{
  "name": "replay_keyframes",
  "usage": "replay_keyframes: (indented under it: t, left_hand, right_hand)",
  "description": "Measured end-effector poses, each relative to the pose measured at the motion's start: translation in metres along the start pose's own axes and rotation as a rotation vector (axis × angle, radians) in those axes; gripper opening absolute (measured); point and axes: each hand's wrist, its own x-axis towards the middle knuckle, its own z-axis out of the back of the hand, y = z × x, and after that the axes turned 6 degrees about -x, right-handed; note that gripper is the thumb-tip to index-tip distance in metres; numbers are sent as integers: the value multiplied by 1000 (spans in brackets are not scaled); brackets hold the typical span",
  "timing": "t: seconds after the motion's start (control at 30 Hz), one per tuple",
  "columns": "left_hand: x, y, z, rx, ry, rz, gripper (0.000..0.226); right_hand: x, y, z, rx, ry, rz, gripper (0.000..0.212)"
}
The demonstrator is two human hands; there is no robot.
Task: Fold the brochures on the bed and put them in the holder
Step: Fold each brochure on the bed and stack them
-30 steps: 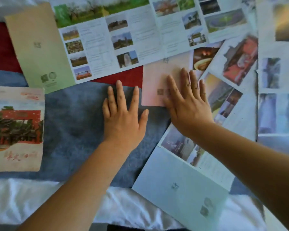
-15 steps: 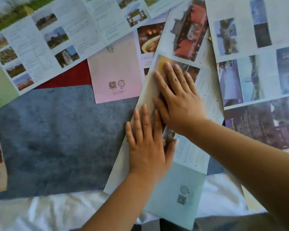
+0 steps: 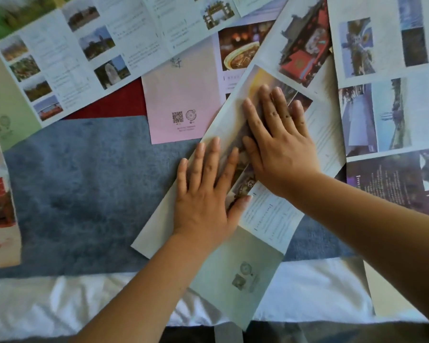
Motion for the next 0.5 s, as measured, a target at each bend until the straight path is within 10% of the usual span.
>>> replay_keyframes:
  t: [0.5]
  left_hand:
    - [25, 129, 51, -52, -99, 299, 93]
  right_hand:
    - [15, 72, -9, 56, 77, 20, 68]
